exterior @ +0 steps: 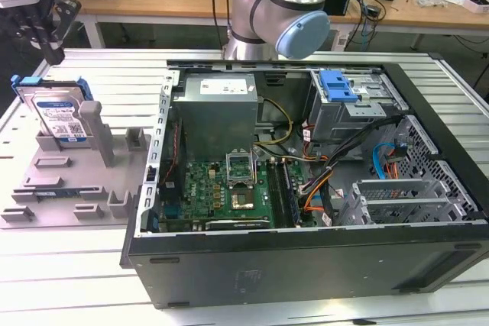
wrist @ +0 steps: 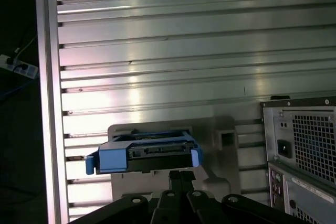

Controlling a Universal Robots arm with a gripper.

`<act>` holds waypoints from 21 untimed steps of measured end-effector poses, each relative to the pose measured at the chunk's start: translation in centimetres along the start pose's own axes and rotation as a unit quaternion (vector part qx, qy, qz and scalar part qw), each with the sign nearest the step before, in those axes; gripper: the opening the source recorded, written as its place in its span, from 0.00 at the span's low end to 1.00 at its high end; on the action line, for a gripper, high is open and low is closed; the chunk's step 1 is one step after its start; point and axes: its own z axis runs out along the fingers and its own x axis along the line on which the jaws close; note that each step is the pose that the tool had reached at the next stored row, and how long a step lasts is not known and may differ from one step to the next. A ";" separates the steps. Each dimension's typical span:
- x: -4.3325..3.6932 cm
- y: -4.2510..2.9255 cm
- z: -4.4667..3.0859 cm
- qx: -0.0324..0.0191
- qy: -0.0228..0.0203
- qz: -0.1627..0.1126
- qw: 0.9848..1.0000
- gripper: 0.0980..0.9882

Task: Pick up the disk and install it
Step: 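Reach for the disk, then pick up the disk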

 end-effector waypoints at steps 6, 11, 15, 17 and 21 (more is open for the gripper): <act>0.00 0.00 0.00 0.000 0.002 0.000 1.000 0.01; 0.00 0.00 0.00 0.000 0.004 0.000 1.000 0.01; 0.00 0.00 0.00 0.000 0.006 0.000 1.000 0.01; 0.00 0.00 0.00 0.001 0.008 0.000 1.000 0.01; 0.00 0.00 0.00 0.001 0.009 0.000 1.000 0.01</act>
